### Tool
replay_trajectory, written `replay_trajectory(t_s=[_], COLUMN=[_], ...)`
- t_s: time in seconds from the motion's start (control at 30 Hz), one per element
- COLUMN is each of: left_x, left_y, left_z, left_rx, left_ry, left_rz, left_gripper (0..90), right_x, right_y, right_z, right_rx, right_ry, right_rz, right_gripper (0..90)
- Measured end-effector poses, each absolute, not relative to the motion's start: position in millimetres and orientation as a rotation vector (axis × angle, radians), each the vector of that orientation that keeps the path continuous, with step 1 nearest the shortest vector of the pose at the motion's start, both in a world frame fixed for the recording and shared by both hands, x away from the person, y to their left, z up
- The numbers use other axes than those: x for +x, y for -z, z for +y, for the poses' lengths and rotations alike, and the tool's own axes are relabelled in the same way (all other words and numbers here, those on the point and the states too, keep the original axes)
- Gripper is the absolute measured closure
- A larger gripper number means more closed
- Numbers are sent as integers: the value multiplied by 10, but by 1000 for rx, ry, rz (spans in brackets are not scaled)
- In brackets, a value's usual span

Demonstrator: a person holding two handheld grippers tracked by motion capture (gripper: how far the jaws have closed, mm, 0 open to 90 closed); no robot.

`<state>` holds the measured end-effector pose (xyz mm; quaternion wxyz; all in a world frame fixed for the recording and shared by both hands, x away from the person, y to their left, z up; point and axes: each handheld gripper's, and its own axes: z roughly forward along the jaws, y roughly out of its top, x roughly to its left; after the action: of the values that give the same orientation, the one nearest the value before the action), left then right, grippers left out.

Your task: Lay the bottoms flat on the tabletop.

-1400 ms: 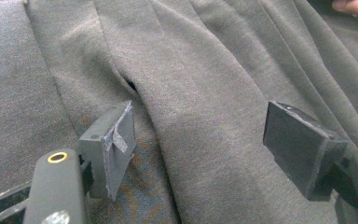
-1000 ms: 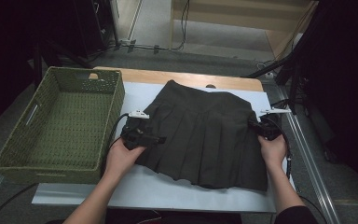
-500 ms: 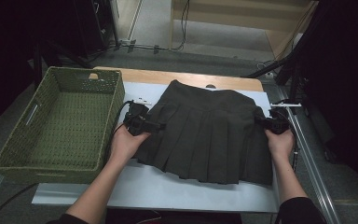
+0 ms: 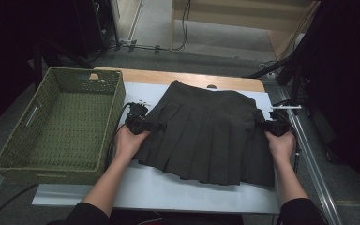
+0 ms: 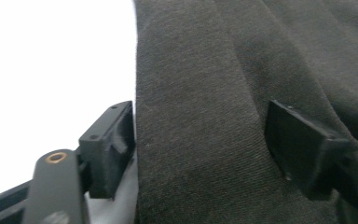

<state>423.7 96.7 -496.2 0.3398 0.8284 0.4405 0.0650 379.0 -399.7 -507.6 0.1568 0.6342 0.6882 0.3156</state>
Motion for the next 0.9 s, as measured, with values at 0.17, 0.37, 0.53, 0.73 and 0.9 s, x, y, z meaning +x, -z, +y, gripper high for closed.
replay_trajectory(t_s=[0.17, 0.37, 0.53, 0.73, 0.9], left_x=[4069, 3907, 3740, 3746, 3840], left_y=[4976, 4943, 4885, 4811, 4668], left_z=[951, 1004, 1041, 1022, 942], left_rx=[2122, 2126, 2112, 2073, 2115], left_ry=[-136, -82, -74, -97, -188], left_rz=[1192, 1232, 1244, 1193, 1137], left_gripper=[722, 834, 838, 621, 436], right_x=[3813, 3866, 3967, 3988, 3895], right_y=[5083, 5037, 4921, 4933, 5024], right_z=[-3998, -4004, -4009, -3992, -4057], right_rx=[1821, 1809, 1806, 1794, 1819], right_ry=[-899, -883, -904, -910, -930], right_rz=[1971, 1978, 1973, 1992, 1988], right_gripper=[821, 820, 820, 799, 773])
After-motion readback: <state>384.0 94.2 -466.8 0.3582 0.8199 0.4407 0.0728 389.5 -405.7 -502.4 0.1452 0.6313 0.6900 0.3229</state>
